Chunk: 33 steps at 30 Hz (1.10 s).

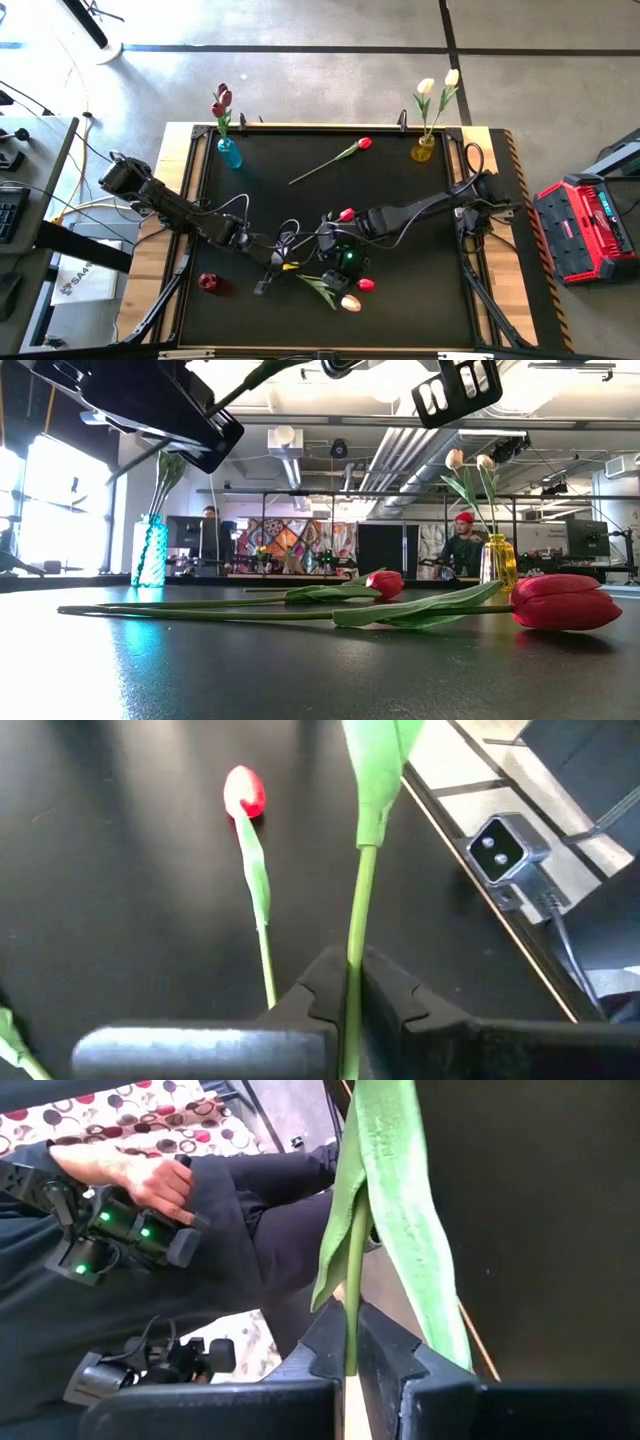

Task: Sort flowers into vase by color
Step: Put the yellow flower into the yellow crystal vase

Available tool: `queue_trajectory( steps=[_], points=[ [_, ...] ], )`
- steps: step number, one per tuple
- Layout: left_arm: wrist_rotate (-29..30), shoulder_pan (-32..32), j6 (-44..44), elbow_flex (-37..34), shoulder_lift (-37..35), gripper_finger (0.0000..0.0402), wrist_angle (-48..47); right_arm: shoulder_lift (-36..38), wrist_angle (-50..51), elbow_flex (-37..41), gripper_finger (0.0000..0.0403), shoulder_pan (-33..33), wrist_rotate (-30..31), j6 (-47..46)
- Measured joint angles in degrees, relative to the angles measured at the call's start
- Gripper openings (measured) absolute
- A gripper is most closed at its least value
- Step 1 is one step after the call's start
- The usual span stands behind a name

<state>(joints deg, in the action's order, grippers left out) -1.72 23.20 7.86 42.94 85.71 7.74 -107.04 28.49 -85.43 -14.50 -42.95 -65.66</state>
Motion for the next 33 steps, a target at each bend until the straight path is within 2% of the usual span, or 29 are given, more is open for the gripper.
queue_trajectory(
  steps=[5,16,22,29,33],
  points=[
    [0.0,0.0,0.02,0.0,0.0,0.0002,-0.55,0.0,0.0,0.0,0.0019,0.11,1.31,0.19],
    [0.35,0.0,0.04,0.0,-0.07,0.0001,-0.45,2.57,0.4,0.0,0.0077,1.12,0.32,-0.99],
    [0.54,0.0,0.01,0.17,-0.1,0.0,0.45,6.77,0.76,0.0,0.0083,1.2,1.58,-0.22],
    [0.86,-1.16,0.57,0.13,-0.13,0.0,2.58,11.19,1.68,0.0,0.0083,1.47,8.19,0.15],
    [0.26,-2.04,0.98,0.04,-0.11,0.0,4.18,11.98,3.21,0.0,0.0083,1.42,9.53,0.21]
  ],
)
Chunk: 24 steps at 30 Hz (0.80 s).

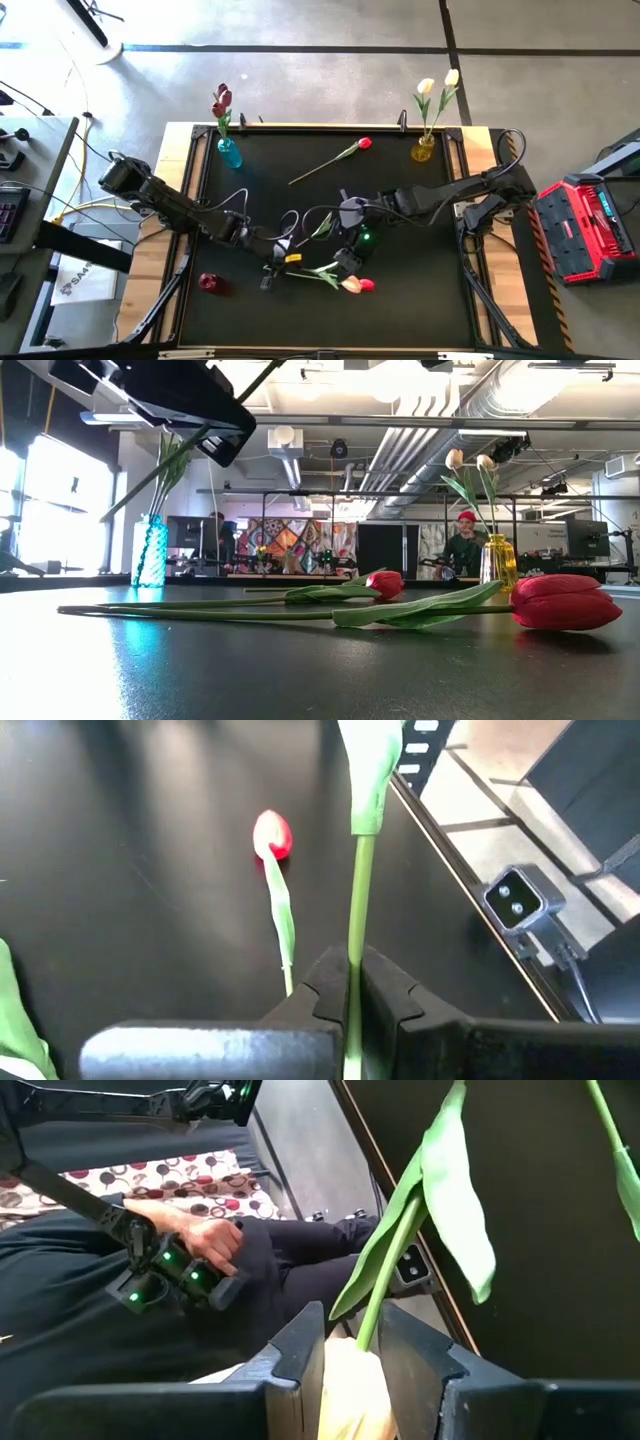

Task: Sort flowers into vase by color
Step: Put the yellow flower into the yellow crystal vase

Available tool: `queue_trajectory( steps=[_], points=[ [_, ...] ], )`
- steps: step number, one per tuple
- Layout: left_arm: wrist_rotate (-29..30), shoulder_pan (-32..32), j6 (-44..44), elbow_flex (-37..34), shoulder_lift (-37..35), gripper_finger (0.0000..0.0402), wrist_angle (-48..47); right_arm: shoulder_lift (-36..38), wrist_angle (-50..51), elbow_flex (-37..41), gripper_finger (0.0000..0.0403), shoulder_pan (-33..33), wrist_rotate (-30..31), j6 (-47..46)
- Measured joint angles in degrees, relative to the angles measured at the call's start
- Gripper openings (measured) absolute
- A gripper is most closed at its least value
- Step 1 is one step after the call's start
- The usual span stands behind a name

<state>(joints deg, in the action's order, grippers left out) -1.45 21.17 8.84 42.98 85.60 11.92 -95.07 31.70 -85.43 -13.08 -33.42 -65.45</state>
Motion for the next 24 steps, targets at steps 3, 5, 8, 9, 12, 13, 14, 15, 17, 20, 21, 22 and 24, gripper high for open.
queue_trajectory(
  steps=[3,5,8,9,12,13,14,15,17,20,21,22,24],
  points=[
    [-0.92,-0.55,0.62,-0.04,0.04,0.0,0.03,0.0,0.32,0.0,0.0083,-0.07,0.17,0.32],
    [-1.07,-0.67,1.16,-0.04,0.04,0.0,0.0,0.0,0.33,0.0,0.0083,-0.21,0.92,1.2],
    [-1.09,-0.67,1.47,-0.07,0.11,0.0,-0.07,0.0,0.77,0.0,0.0083,-0.24,2.71,1.62],
    [-1.09,-0.67,1.51,-0.09,0.11,0.0,-0.11,0.0,0.85,0.0,0.0083,-0.24,2.95,1.95],
    [-1.1,-0.67,1.62,-0.09,0.11,0.0,-0.1,0.0,1.34,0.0,0.0083,-0.2,3.69,2.95],
    [-1.11,-0.67,1.62,-0.09,0.11,0.0,-0.09,0.0,1.85,0.0,0.0083,-0.2,4.34,2.97],
    [-1.11,-0.67,1.64,-0.09,0.11,0.0,-0.08,0.0,2.39,0.0,0.0083,-0.2,4.82,3.0],
    [-1.09,-0.67,1.64,-0.09,0.11,0.0,-0.02,0.0,2.79,0.0,0.0083,-0.2,5.52,3.16],
    [-1.09,-0.67,1.68,-0.09,0.11,0.0,0.02,0.0,4.28,0.0,0.0083,-0.14,7.81,3.07],
    [-1.09,-0.67,1.79,-0.09,0.11,0.0,0.06,-0.02,6.73,0.0,0.0083,0.39,12.51,2.78],
    [-1.09,-0.67,2.02,-0.09,0.11,0.0,0.06,-0.02,6.88,0.0,0.0083,0.65,14.13,2.93],
    [-1.09,-0.67,2.16,-0.09,0.11,0.0,0.06,-0.02,6.79,0.0,0.0083,0.84,15.38,3.01],
    [-1.08,-0.67,2.18,-0.09,0.11,0.0,0.09,0.18,6.63,0.0,0.0083,1.23,17.94,3.35]
  ],
)
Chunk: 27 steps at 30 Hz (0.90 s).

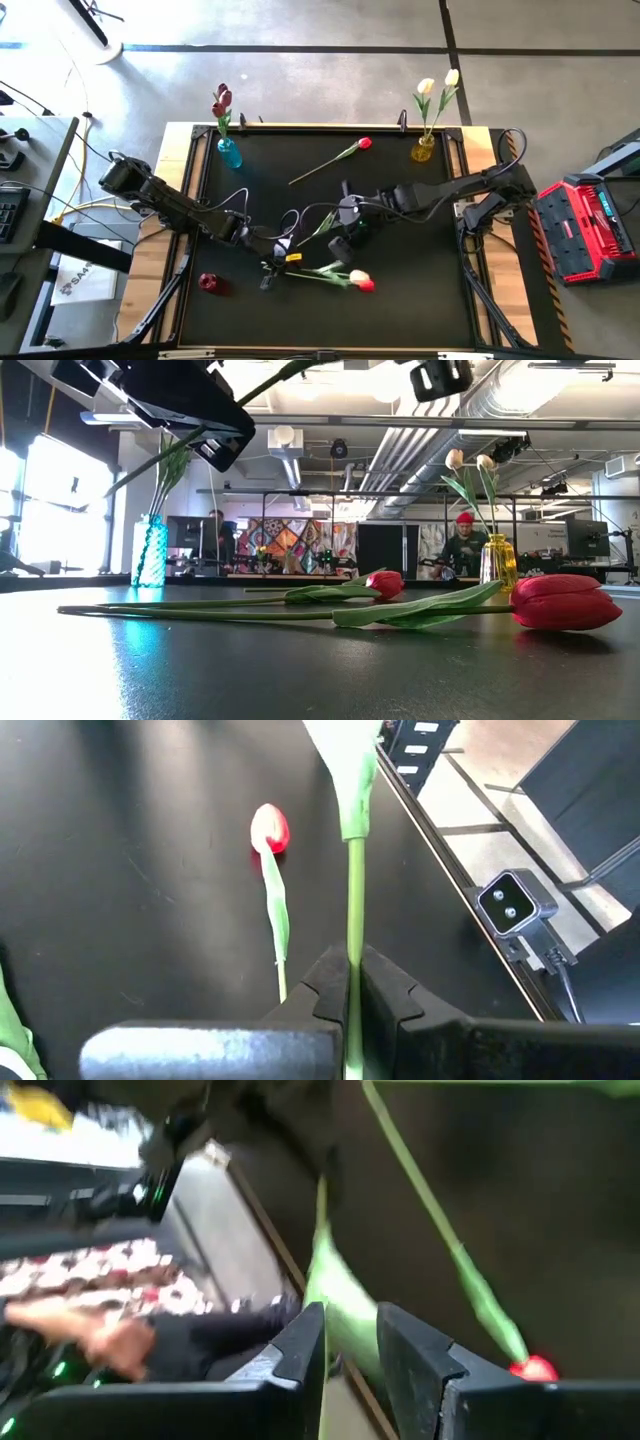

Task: Sort flowers into vase by color
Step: Put the yellow flower into the yellow crystal vase

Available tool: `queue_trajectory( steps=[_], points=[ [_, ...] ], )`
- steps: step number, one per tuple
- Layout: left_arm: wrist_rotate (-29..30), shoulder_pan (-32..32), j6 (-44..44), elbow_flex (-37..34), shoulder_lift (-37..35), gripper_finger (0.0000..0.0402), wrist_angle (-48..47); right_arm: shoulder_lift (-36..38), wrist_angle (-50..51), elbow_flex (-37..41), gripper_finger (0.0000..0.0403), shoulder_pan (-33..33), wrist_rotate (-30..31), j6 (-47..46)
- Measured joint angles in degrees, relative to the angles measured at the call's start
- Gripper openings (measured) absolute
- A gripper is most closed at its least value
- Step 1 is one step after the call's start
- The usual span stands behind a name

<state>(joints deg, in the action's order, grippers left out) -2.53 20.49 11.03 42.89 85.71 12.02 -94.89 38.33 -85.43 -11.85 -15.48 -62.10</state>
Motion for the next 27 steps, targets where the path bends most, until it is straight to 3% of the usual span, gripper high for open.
queue_trajectory(
  steps=[5,9,13,20,27],
  points=[
    [2.73,0.02,2.48,0.0,0.0,0.0,0.04,2.27,-1.46,0.0,0.0083,0.34,8.84,2.82],
    [6.91,-0.03,5.7,0.0,0.0,0.0,0.44,4.53,-6.22,-0.01,0.0083,-0.15,22.97,5.59],
    [7.54,-0.95,6.51,0.0,0.0,0.0,1.9,5.85,-14.04,-0.02,0.0083,-1.37,35.11,12.1],
    [4.21,-4.43,8.46,0.02,0.0,0.0,5.28,6.56,-22.76,-0.02,0.0083,-3.26,46.11,21.08],
    [-0.55,-9.36,9.82,0.02,-1.65,0.0,6.27,8.61,-20.58,-0.02,0.0083,-5.14,54.82,26.65]
  ],
)
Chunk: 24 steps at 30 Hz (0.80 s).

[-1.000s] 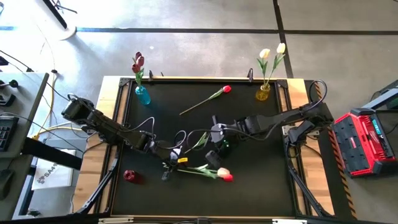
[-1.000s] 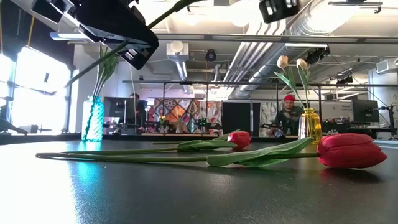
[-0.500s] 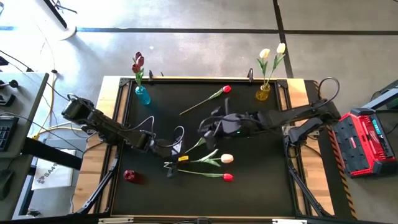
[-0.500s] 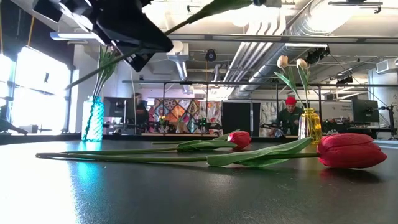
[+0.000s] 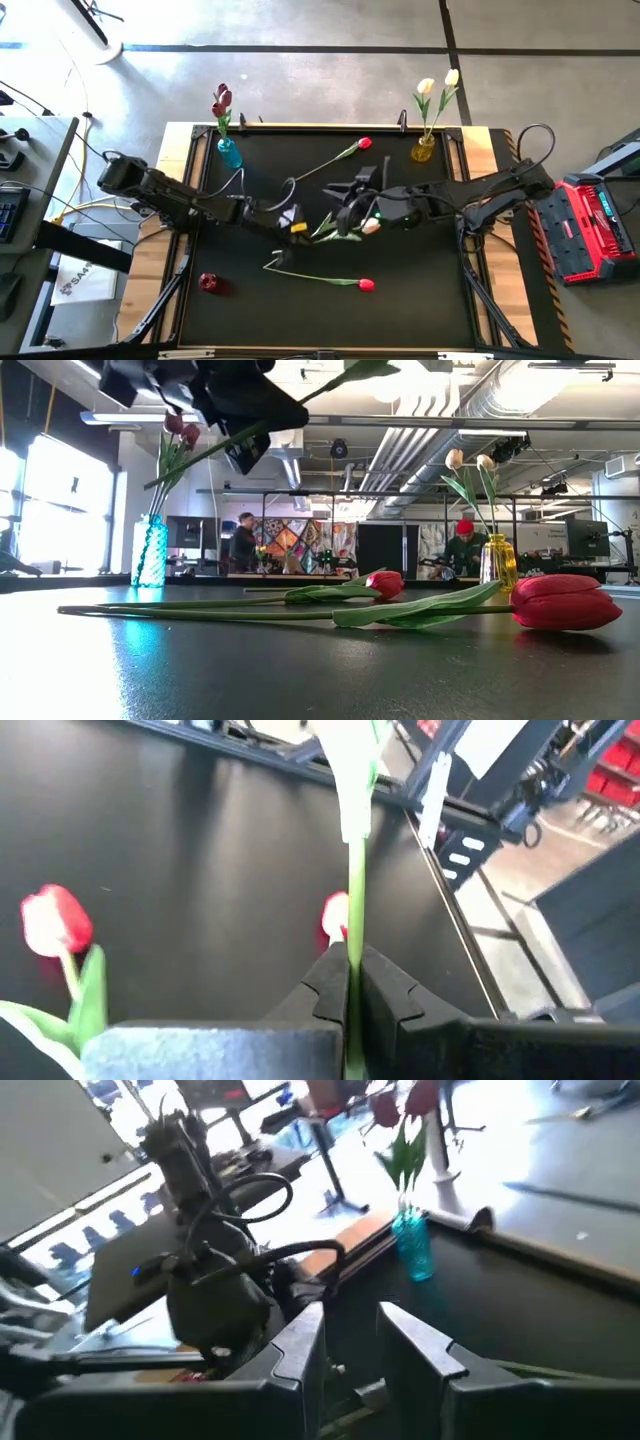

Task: Sort flowers into vase by color
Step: Put the yellow flower into the yellow crystal vase

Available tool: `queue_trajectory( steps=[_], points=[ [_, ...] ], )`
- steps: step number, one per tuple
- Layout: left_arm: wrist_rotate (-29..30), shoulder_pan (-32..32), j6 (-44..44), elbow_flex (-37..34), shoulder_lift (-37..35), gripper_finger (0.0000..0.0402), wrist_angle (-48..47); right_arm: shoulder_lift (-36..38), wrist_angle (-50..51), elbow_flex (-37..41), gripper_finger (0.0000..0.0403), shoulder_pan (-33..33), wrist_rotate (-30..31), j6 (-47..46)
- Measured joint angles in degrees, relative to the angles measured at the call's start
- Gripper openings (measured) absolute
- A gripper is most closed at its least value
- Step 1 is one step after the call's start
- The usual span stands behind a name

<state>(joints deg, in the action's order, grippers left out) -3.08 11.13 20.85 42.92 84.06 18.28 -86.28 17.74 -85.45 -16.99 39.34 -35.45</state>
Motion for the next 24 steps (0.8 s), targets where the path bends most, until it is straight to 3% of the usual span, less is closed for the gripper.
queue_trajectory(
  steps=[6,24],
  points=[
    [-2.39,-4.74,-1.06,0.04,-3.34,0.0,0.04,2.74,6.99,0.0,0.0083,-0.77,7.0,0.3],
    [-4.32,-18.16,-2.13,0.04,-8.62,0.0,1.31,4.59,37.11,0.0,0.0083,5.14,7.36,-8.57]
  ],
)
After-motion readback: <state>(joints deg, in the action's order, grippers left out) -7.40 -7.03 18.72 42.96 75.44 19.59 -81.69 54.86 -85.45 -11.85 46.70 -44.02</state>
